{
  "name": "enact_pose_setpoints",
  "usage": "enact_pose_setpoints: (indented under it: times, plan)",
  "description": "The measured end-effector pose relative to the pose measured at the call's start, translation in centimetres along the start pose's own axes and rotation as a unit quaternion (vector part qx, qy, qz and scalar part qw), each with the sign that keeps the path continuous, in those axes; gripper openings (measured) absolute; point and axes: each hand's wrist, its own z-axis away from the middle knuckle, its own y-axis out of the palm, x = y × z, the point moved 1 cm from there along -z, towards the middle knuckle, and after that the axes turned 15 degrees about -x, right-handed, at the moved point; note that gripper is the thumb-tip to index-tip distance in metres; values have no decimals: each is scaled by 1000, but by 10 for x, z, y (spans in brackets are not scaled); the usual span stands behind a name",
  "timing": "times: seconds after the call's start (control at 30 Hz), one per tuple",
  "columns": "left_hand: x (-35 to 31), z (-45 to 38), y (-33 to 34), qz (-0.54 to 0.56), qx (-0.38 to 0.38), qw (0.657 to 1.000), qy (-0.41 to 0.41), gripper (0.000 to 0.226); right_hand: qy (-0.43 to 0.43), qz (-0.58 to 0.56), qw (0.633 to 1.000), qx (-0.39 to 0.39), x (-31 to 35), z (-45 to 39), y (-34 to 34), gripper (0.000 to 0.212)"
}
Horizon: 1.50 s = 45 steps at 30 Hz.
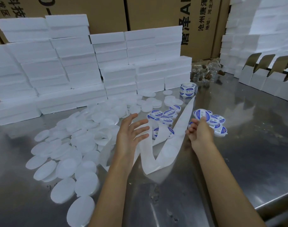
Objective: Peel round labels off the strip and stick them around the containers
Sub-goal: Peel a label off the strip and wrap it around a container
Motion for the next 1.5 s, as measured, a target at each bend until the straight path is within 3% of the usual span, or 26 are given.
enact_pose_setpoints:
  times: [0.13,0.23,0.3,0.37,0.47,0.57,0.7,0.73,0.77,1.13,1.23,1.3,1.37,1.5]
  plan:
    - [1,-4,-5,1,-16,1000,3,29,32,-34,999,24,2,-5,-6,39]
    - [4,-6,-8,-36,-47,998,4,29,9,22,999,37,2,7,-3,36]
    - [5,-8,-10,-44,-68,997,-1,28,-91,85,991,44,1,20,1,27]
    - [5,-11,-13,-38,-93,995,-17,26,-243,100,960,93,2,39,10,17]
    - [7,-16,-19,-27,-124,990,-62,25,-404,164,877,201,3,69,44,11]
    - [11,-18,-20,-28,-134,987,-88,26,-510,348,736,276,-10,87,98,13]
    - [9,-21,-23,-27,-145,984,-100,25,-486,613,509,359,-48,86,148,29]
    - [9,-22,-24,-26,-150,983,-104,22,-468,651,472,366,-55,83,153,35]
    - [9,-21,-24,-29,-153,982,-106,20,-453,669,457,371,-61,79,156,37]
    - [8,-20,-23,-39,-147,980,-128,24,-450,588,584,332,-74,61,153,20]
    - [8,-20,-25,-14,-149,982,-111,24,-442,501,681,300,-57,61,149,16]
    - [6,-21,-23,3,-155,984,-83,24,-335,412,787,314,-39,66,142,20]
    - [4,-22,-22,14,-162,986,-39,23,-184,337,846,371,-21,73,129,26]
    - [-3,-13,-17,16,-86,995,36,33,-39,318,826,464,0,78,99,31]
